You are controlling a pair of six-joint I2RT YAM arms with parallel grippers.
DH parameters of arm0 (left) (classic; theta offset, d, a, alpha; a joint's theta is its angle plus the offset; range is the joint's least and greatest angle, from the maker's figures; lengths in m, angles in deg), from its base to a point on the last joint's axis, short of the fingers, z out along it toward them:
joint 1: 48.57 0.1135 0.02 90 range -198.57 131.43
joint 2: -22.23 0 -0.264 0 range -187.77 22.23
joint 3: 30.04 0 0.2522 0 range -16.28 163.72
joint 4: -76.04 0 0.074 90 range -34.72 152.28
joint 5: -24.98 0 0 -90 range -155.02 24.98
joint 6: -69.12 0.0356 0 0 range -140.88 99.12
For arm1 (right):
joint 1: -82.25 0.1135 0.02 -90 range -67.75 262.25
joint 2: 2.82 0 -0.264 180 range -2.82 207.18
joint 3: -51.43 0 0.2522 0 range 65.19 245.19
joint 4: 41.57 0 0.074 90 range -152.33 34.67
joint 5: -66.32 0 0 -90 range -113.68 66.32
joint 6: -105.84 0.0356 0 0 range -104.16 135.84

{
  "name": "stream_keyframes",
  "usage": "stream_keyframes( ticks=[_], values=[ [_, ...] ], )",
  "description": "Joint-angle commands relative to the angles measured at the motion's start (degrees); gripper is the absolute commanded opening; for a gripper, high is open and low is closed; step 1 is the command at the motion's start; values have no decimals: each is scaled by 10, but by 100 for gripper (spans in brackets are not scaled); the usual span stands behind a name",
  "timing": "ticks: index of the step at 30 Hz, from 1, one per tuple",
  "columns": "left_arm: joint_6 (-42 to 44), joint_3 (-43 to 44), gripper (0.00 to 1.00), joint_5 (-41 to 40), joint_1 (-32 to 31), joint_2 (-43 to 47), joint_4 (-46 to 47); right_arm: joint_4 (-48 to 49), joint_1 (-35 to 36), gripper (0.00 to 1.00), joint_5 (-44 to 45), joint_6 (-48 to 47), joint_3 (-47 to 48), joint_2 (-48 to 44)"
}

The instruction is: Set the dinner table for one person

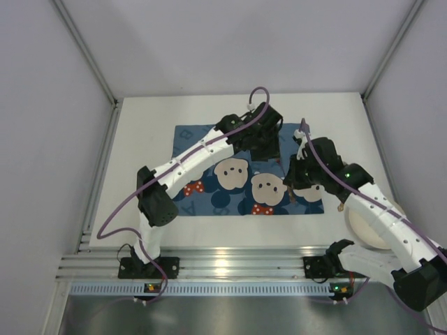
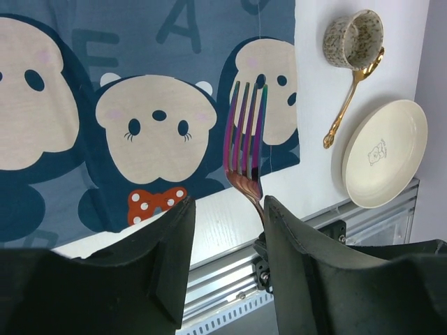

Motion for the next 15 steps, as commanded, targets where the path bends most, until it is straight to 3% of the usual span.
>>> stream_keyframes(
  ticks=[1, 15],
  values=[
    [-4, 8, 49, -16, -2, 22, 9, -2, 15, 0, 11, -2, 27, 5],
    [-2, 34, 40, -10, -4, -27, 35, -1, 28, 0, 3, 1, 31, 5]
  ],
)
